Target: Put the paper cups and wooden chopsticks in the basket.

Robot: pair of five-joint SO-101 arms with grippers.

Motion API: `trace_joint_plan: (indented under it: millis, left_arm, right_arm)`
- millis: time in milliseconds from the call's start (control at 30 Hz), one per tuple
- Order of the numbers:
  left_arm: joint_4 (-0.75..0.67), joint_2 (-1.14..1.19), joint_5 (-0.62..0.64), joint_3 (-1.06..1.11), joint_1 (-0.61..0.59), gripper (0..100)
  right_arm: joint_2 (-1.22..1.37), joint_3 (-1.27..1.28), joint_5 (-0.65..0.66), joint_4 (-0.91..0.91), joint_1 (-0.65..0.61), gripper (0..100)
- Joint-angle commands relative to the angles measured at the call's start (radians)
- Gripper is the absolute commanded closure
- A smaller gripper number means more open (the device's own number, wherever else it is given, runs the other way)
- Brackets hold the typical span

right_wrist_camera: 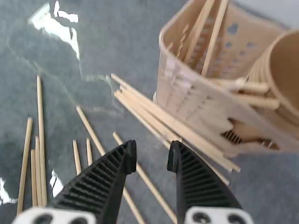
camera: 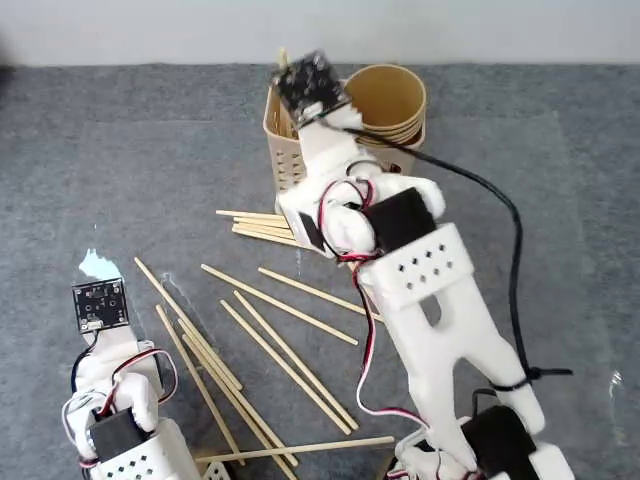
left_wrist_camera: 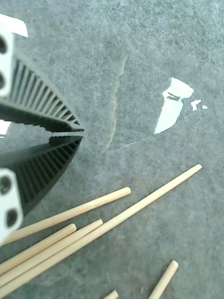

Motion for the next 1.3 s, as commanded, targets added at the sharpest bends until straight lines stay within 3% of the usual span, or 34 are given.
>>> trace_joint_plan:
  millis: [0, 100, 333, 567, 1100, 1267]
  left_arm:
    - [0.003, -0.017, -0.005, -0.008, 0.005, 99]
    - [0.003, -0.017, -0.005, -0.008, 0.005, 99]
    - [0.003, -0.017, -0.005, -0.008, 0.005, 99]
    - [0.003, -0.017, -0.005, -0.008, 0.005, 99]
    - [0.003, -0.017, -0.005, -0.008, 0.005, 99]
    - [0.003, -0.017, -0.005, -0.008, 0.005, 99]
  right_arm:
    - [0.027, 0.055, 0.009, 0.008, -0.015, 87.6]
    - [0.081, 0.137, 0.017, -0.041, -0.035, 85.8]
    - [0.245, 0.238, 0.064, -0.125, -0.154, 70.1]
    - [0.447, 0.232, 0.071, -0.240, -0.160, 70.0]
    - [0.651, 0.098, 0.101, -0.159, -0.196, 70.5]
    - [0.682, 0.098, 0.101, -0.185, -0.191, 84.9]
